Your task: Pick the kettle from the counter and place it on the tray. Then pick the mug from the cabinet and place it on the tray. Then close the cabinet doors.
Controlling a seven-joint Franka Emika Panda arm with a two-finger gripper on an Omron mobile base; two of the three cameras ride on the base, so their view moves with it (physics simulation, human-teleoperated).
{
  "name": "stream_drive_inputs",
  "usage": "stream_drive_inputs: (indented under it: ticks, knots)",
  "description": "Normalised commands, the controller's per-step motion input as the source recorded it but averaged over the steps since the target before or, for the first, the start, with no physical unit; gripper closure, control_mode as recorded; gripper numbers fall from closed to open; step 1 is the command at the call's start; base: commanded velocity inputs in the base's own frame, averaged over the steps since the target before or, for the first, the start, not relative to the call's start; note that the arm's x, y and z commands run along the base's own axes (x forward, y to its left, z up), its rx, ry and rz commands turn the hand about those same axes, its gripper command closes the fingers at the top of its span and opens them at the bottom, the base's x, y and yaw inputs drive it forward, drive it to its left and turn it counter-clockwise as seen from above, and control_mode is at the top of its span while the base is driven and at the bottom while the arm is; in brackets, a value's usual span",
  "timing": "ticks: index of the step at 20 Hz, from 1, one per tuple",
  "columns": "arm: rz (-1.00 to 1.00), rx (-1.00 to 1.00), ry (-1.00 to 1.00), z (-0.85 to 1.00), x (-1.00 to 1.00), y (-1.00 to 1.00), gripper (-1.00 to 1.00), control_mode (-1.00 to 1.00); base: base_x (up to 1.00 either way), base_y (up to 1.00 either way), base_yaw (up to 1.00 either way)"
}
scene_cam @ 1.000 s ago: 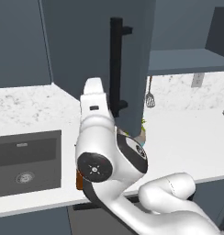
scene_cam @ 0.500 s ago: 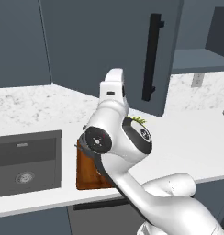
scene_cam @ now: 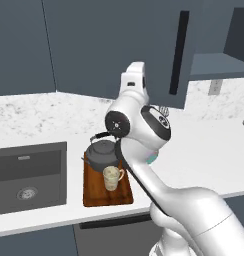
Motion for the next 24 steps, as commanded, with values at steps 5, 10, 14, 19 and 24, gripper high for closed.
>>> stream_drive_inputs:
  ticks: [5,10,14,19,24]
  knots:
    - [0.00,0.04,0.19,-0.02,0.77,-0.56,-1.00,-1.00,0.00,0.00,0.00]
    - [0.00,0.07,0.16,-0.03,0.79,-0.47,-1.00,-1.00,0.00,0.00,0.00]
    - [0.00,0.04,0.09,-0.11,0.48,-0.42,-1.00,-1.00,0.00,0.00,0.00]
    - [0.00,0.03,0.07,-0.15,0.42,-0.33,-1.00,-1.00,0.00,0.00,0.00]
    - [0.00,0.04,0.11,-0.17,0.52,-0.16,-1.00,-1.00,0.00,0.00,0.00]
